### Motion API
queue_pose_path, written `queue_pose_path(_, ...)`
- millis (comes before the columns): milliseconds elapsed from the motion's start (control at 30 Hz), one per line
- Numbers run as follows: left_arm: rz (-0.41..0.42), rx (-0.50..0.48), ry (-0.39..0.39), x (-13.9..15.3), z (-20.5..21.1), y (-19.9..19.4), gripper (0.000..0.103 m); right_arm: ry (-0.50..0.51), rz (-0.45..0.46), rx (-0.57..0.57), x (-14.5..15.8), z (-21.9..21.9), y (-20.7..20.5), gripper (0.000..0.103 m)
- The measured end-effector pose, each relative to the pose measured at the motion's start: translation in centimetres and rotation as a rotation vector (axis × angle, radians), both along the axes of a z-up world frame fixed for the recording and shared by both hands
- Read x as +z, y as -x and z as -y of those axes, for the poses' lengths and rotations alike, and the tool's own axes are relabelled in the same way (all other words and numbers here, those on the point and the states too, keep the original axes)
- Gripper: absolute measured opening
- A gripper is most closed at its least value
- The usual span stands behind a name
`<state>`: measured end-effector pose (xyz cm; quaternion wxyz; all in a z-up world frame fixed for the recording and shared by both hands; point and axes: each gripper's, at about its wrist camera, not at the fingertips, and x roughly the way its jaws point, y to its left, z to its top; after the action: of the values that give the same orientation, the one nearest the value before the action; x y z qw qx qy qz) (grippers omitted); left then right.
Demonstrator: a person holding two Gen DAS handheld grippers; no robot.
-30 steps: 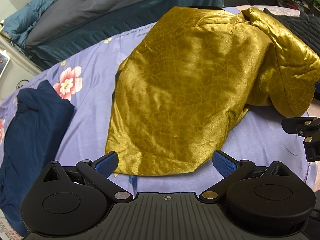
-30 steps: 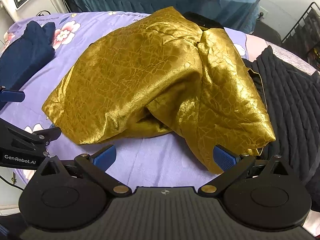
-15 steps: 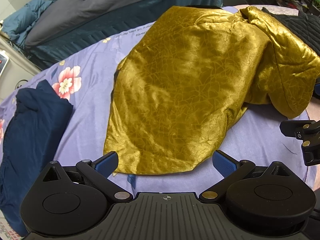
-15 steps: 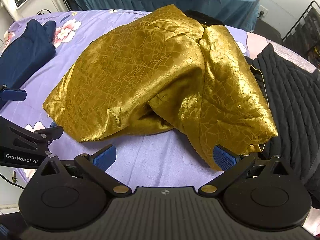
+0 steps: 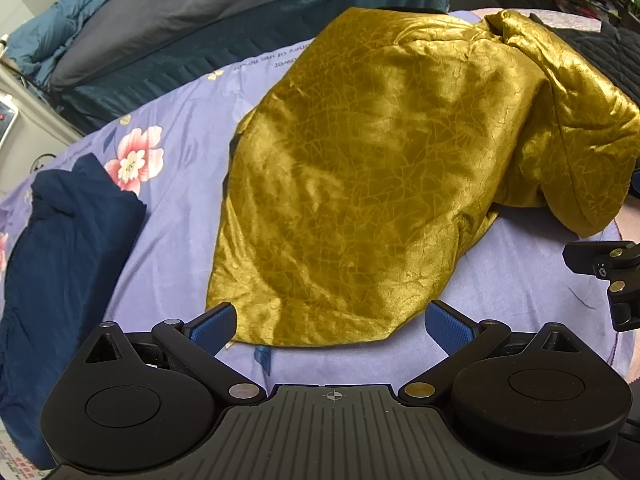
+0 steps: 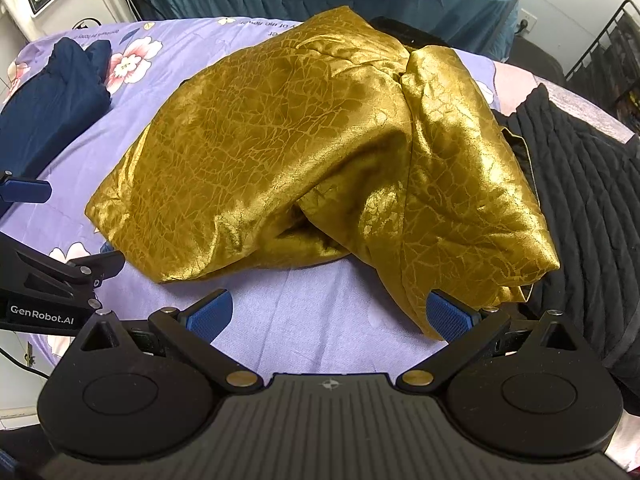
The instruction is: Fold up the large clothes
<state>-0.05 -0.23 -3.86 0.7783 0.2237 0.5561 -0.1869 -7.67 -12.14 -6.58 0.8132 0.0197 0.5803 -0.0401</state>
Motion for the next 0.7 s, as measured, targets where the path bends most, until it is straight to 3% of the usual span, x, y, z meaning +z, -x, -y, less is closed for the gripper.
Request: queue_pose_path(700,-0.022,0.017,-0.003,-1.08,-0.57,-0.23,0.103,-0.01,-0.009,-0.005,-0.28,0.36,-0.58,0.102)
